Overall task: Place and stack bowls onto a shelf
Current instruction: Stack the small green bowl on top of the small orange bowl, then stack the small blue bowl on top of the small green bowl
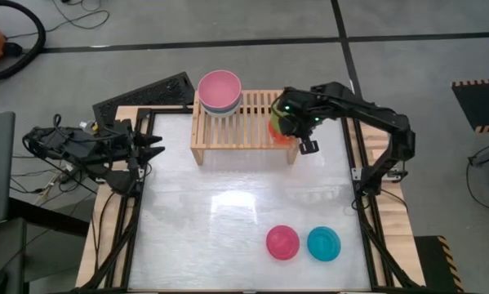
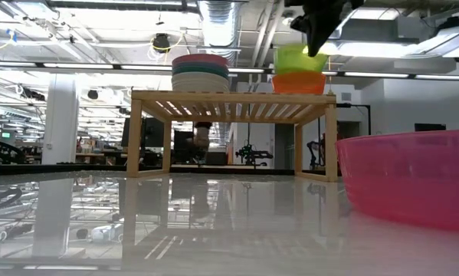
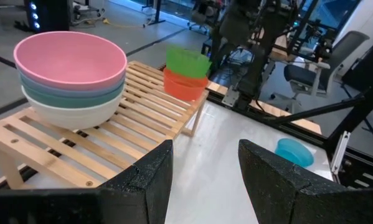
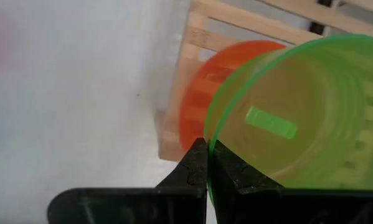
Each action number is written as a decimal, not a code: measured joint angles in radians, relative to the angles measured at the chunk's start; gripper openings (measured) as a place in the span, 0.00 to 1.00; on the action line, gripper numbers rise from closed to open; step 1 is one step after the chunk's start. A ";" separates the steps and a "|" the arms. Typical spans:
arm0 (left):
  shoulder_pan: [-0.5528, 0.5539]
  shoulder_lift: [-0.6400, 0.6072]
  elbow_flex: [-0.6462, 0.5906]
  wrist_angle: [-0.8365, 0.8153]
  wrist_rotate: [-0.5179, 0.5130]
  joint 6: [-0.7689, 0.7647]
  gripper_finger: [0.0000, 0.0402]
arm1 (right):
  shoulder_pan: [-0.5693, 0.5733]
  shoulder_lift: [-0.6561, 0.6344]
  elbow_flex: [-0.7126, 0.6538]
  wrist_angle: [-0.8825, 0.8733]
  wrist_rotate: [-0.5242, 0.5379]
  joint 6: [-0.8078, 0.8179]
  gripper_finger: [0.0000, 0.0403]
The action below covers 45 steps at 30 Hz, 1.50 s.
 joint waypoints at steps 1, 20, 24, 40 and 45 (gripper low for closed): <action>0.000 0.000 0.000 0.000 -0.001 0.000 0.42 | 0.003 0.011 0.000 -0.002 -0.011 -0.001 0.06; 0.000 0.000 0.000 0.000 -0.003 -0.001 0.42 | -0.019 0.042 0.001 -0.023 -0.013 0.048 0.23; 0.000 0.000 0.000 0.000 -0.003 -0.001 0.42 | -0.019 0.042 0.003 -0.017 -0.005 0.072 0.25; 0.000 0.000 0.000 0.000 0.000 -0.001 0.42 | 0.223 0.040 0.204 -0.070 -0.254 1.021 0.34; 0.000 0.000 0.000 0.000 0.019 0.021 0.42 | 0.499 0.040 0.121 -0.071 -0.236 1.226 0.34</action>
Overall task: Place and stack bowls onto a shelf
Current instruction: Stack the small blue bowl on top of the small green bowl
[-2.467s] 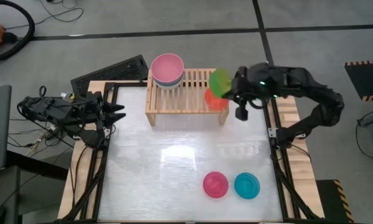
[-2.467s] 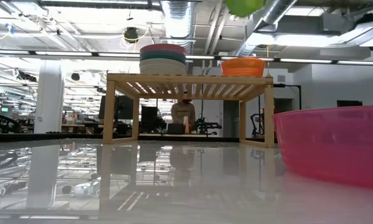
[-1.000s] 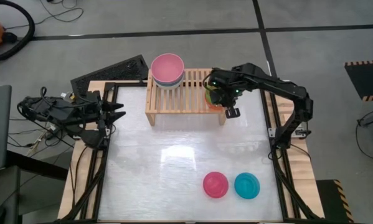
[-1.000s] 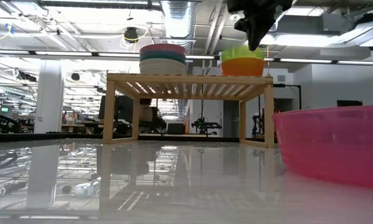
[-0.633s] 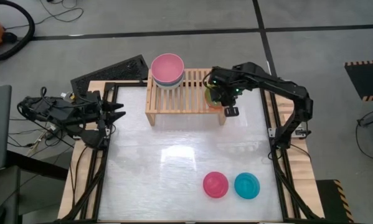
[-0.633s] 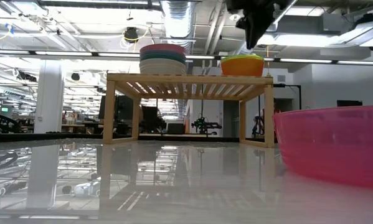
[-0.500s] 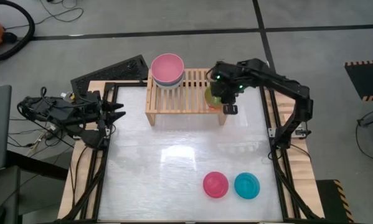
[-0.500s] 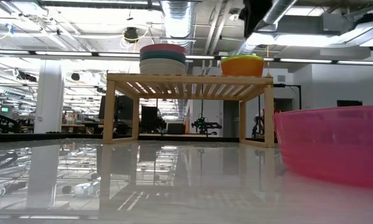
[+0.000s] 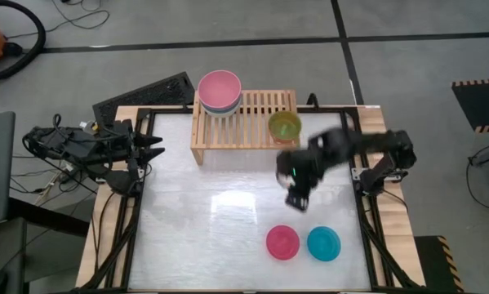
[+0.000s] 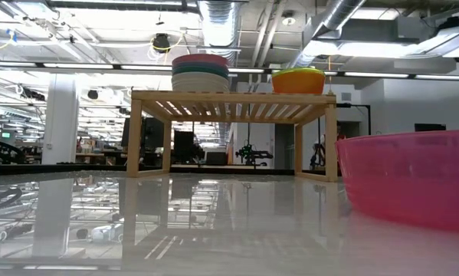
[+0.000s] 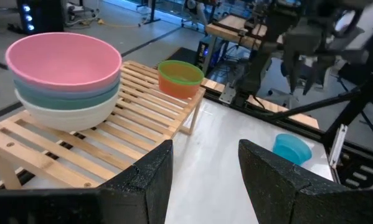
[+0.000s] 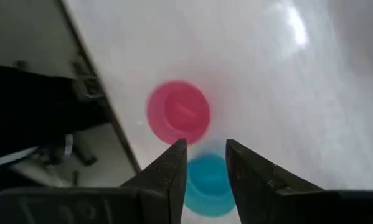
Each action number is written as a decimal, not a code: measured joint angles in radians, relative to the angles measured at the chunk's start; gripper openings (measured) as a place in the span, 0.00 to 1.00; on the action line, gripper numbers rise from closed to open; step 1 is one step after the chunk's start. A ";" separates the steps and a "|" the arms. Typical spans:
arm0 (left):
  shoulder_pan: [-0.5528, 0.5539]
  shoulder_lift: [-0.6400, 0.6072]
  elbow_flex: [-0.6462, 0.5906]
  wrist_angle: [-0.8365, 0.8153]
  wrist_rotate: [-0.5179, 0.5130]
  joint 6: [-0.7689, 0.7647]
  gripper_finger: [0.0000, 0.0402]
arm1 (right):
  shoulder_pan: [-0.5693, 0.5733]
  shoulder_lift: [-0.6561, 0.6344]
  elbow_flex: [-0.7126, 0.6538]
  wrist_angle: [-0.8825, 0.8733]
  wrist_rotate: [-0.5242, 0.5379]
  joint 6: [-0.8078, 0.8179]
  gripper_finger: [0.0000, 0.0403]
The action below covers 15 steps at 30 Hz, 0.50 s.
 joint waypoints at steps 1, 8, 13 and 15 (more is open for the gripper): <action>0.000 0.000 0.000 0.001 0.008 0.014 0.42 | 0.053 0.000 -0.024 -0.001 0.027 0.056 0.35; 0.000 0.000 0.000 0.003 0.035 0.025 0.42 | 0.324 0.000 -0.242 0.069 0.068 0.410 0.44; 0.000 0.000 0.000 0.003 0.055 0.044 0.42 | 0.396 0.001 -0.408 0.264 0.050 0.502 0.58; 0.000 0.000 0.000 0.003 0.064 0.057 0.42 | 0.404 0.000 -0.479 0.332 0.032 0.530 0.62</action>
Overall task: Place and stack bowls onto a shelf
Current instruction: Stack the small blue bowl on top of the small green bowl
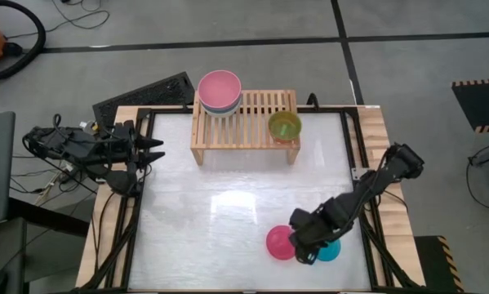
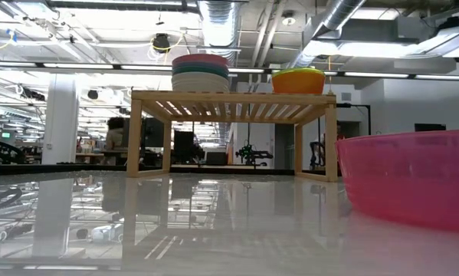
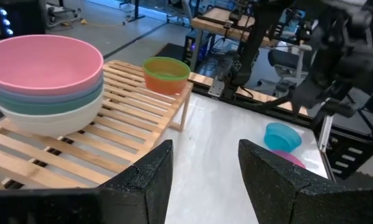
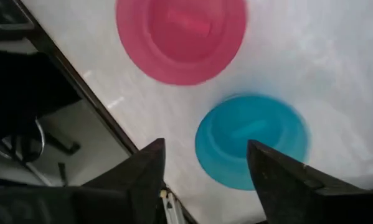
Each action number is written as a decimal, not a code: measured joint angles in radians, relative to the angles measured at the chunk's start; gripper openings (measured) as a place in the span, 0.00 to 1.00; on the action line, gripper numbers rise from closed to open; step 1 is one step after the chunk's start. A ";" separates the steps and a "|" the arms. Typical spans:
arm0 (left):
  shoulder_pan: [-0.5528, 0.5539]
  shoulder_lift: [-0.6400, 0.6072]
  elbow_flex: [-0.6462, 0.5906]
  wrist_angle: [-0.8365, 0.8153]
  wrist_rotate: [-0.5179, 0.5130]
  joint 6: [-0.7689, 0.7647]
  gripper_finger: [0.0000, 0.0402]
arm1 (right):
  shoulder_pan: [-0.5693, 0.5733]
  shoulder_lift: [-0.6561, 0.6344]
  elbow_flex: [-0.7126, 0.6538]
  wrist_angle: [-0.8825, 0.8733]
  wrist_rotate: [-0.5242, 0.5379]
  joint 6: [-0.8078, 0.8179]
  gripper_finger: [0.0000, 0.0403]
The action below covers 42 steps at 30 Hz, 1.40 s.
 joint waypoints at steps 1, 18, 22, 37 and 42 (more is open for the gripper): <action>0.000 0.000 0.000 -0.001 0.001 0.004 0.42 | 0.003 0.000 -0.036 0.027 -0.015 0.008 0.64; 0.000 0.000 0.000 -0.002 0.001 -0.022 0.42 | 0.121 0.000 -0.456 0.541 -0.099 0.220 0.67; 0.000 0.000 0.000 -0.001 -0.020 -0.027 0.42 | 0.142 0.000 -0.527 0.545 -0.092 0.256 0.67; 0.000 0.000 0.000 -0.001 -0.056 -0.061 0.42 | 0.112 -0.001 -0.538 0.502 -0.076 0.128 0.06; 0.000 0.000 0.000 -0.001 -0.056 -0.064 0.42 | 0.095 -0.053 -0.483 0.425 -0.063 0.062 0.06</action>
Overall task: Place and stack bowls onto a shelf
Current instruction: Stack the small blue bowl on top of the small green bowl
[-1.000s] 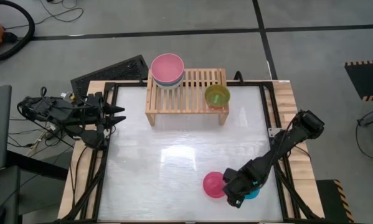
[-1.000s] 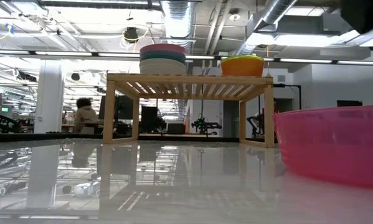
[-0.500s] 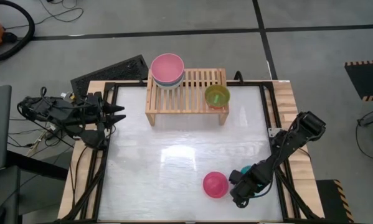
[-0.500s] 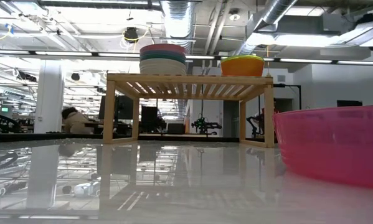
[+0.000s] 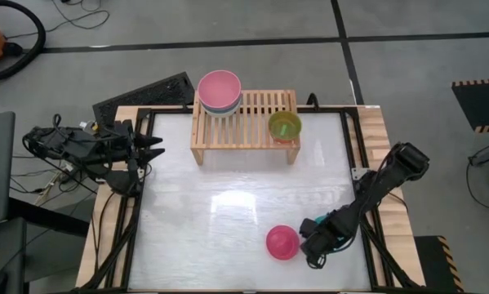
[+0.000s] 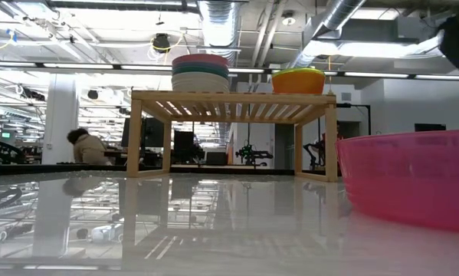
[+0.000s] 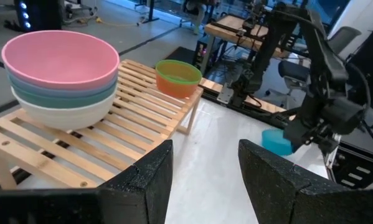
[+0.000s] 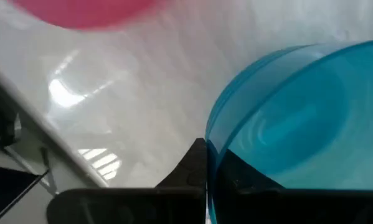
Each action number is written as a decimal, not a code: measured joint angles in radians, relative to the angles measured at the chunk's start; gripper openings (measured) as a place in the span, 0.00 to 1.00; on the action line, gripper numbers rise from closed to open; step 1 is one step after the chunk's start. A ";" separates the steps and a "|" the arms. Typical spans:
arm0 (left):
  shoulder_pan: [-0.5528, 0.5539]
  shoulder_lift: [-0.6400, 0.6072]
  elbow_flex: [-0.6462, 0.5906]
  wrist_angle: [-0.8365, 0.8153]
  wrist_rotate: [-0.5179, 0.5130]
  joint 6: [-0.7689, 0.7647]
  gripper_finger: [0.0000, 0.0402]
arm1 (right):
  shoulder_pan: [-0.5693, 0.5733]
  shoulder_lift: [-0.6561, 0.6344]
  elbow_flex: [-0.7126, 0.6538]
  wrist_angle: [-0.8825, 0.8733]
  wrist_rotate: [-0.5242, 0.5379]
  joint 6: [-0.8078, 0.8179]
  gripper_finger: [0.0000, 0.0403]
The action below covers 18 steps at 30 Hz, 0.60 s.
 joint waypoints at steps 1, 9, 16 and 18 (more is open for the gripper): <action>0.000 0.000 0.000 0.000 0.000 -0.003 0.42 | -0.007 -0.019 0.016 -0.026 0.010 -0.020 0.06; 0.000 0.000 0.000 -0.001 0.000 -0.017 0.42 | -0.146 -0.232 0.179 -0.241 0.202 -0.279 0.06; 0.000 0.000 0.000 -0.001 -0.047 -0.016 0.42 | -0.382 -0.366 0.397 -0.315 0.422 -0.664 0.06; 0.000 0.000 0.000 -0.002 -0.049 -0.016 0.42 | -0.462 -0.373 0.471 -0.315 0.436 -0.807 0.06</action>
